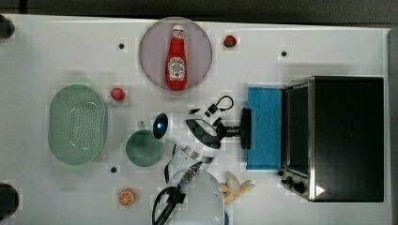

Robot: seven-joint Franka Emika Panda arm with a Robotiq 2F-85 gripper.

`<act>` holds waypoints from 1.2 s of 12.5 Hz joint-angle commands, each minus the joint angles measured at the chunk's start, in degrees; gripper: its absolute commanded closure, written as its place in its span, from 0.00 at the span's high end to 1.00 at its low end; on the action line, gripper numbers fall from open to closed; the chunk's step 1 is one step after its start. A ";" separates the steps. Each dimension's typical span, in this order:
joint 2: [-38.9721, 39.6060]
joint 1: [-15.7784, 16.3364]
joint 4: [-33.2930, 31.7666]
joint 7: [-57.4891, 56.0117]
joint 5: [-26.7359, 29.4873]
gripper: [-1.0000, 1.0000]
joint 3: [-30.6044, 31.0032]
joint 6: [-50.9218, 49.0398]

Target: Flap open oven.

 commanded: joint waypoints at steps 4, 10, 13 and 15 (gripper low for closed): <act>-12.58 0.09 2.05 5.31 25.81 0.18 0.26 3.43; -29.39 -1.10 2.32 5.06 44.38 0.18 -0.16 -6.85; -39.00 -1.29 2.99 5.06 51.06 0.18 -0.75 -14.15; -43.96 -1.29 3.49 5.06 53.95 0.18 -1.27 -18.65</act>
